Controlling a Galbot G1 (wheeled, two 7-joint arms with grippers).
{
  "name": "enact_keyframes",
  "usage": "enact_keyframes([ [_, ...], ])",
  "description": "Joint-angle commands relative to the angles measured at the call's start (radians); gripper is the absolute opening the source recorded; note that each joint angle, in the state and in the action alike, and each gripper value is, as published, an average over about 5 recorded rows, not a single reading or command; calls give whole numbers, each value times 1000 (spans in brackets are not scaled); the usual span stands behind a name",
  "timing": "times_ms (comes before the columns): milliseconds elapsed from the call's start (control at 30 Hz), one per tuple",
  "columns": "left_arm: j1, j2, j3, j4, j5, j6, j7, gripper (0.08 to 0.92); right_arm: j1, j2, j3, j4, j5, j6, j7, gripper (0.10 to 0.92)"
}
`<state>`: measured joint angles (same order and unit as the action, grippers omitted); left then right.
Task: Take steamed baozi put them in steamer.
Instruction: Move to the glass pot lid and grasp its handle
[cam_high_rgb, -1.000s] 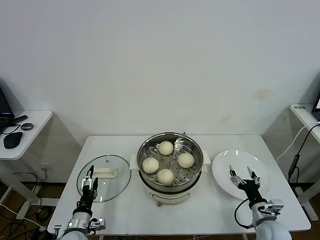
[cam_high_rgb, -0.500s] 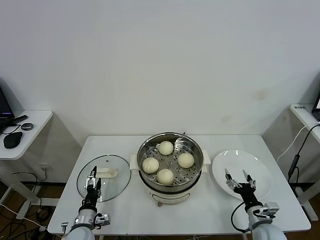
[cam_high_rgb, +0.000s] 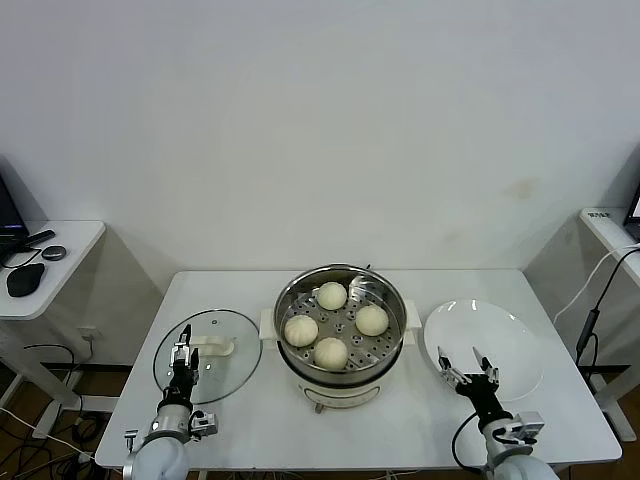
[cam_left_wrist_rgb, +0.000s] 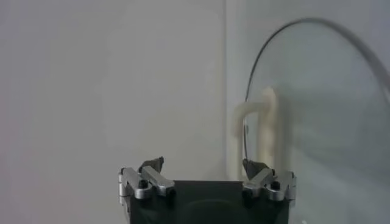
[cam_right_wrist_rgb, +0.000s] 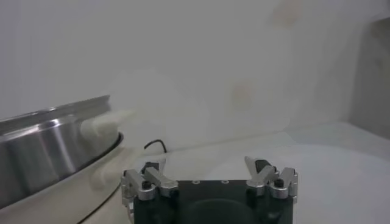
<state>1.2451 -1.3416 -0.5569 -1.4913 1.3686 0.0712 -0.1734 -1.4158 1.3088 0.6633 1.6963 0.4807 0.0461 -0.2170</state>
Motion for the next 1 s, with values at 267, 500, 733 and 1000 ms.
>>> enact_keyframes([
  [267,-80,-4,-2,118,3,-16,-31,823,0,6,-2,1,-9,4,1,823],
  [500,-113,9,4,159,4,-26,-41,823,4,7,2,-2,-7,3,3,823],
  [733,-143,10,7,183,3,-29,-40,823,9,12,2,-6,-2,3,4,823],
  [1000,-185,6,12,200,1,-29,-29,823,6,15,10,-8,-2,5,3,823],
])
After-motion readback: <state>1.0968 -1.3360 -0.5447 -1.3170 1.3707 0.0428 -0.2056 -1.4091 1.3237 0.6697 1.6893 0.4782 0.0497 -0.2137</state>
